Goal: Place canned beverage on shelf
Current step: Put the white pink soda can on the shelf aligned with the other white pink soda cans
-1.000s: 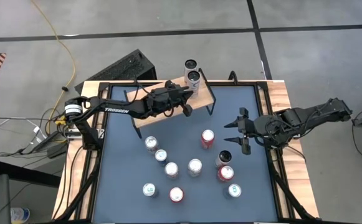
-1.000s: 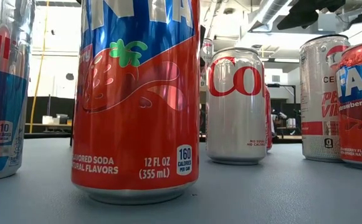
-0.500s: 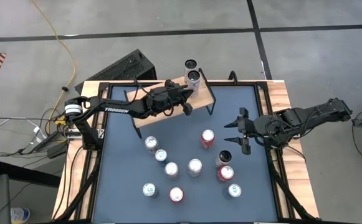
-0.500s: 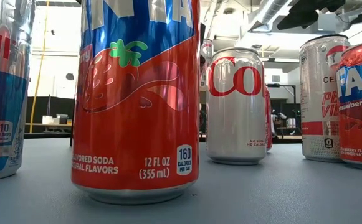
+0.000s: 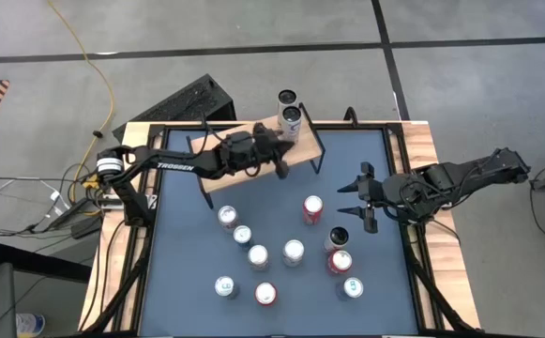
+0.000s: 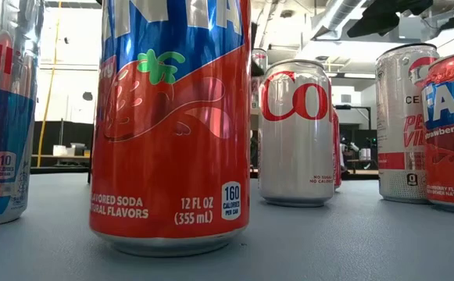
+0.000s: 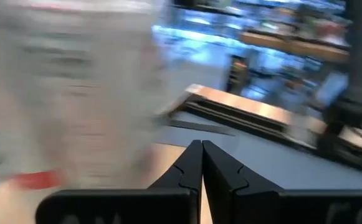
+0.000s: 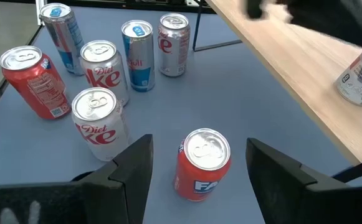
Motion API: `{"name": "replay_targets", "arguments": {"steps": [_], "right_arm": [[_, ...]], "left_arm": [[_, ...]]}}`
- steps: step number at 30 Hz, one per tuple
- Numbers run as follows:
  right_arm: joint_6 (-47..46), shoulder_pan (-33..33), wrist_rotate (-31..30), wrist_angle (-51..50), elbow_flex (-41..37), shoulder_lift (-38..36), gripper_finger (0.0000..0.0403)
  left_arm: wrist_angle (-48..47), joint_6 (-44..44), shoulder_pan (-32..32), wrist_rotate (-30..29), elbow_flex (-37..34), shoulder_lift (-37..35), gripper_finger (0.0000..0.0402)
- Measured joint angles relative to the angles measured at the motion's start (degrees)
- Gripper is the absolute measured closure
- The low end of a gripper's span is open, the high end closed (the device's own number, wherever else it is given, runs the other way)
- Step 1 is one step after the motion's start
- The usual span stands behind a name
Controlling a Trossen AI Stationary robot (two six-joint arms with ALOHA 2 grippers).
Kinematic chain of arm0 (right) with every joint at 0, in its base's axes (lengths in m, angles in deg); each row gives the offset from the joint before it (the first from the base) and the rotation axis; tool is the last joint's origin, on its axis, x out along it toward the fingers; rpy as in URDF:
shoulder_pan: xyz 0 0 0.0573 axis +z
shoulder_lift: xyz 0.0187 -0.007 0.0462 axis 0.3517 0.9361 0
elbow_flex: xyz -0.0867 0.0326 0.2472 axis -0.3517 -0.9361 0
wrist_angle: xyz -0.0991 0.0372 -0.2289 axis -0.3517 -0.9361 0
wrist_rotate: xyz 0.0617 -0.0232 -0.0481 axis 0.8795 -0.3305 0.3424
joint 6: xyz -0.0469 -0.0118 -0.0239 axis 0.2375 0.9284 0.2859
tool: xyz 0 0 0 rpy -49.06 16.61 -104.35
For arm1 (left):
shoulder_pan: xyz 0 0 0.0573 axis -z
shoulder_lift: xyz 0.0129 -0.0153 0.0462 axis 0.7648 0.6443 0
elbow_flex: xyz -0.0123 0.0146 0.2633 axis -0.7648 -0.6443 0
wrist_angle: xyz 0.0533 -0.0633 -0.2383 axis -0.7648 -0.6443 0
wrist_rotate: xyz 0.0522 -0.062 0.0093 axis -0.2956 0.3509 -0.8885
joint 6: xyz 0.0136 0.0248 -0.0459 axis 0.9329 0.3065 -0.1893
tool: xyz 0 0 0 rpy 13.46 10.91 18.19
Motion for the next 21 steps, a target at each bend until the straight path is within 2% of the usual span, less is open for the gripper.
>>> {"name": "replay_targets", "arguments": {"steps": [2,10,16,21], "right_arm": [[-0.6,0.0,0.5,-0.2,0.0,0.0,0.0163],[-0.8,0.0,1.6,-0.2,0.0,0.0,0.0163],[-0.8,0.0,2.0,-0.1,0.0,0.0,0.0163],[-1.0,0.0,2.5,0.0,0.0,0.0,0.0163]], "left_arm": [[-0.7,2.0,2.0,2.2,0.0,-1.5,0.0401],[-11.7,11.7,11.9,3.5,0.0,-11.8,0.0390],[-19.2,13.3,20.5,3.5,0.0,-16.6,0.0324],[-18.2,14.4,24.3,3.5,0.0,-15.4,0.0252]]}}
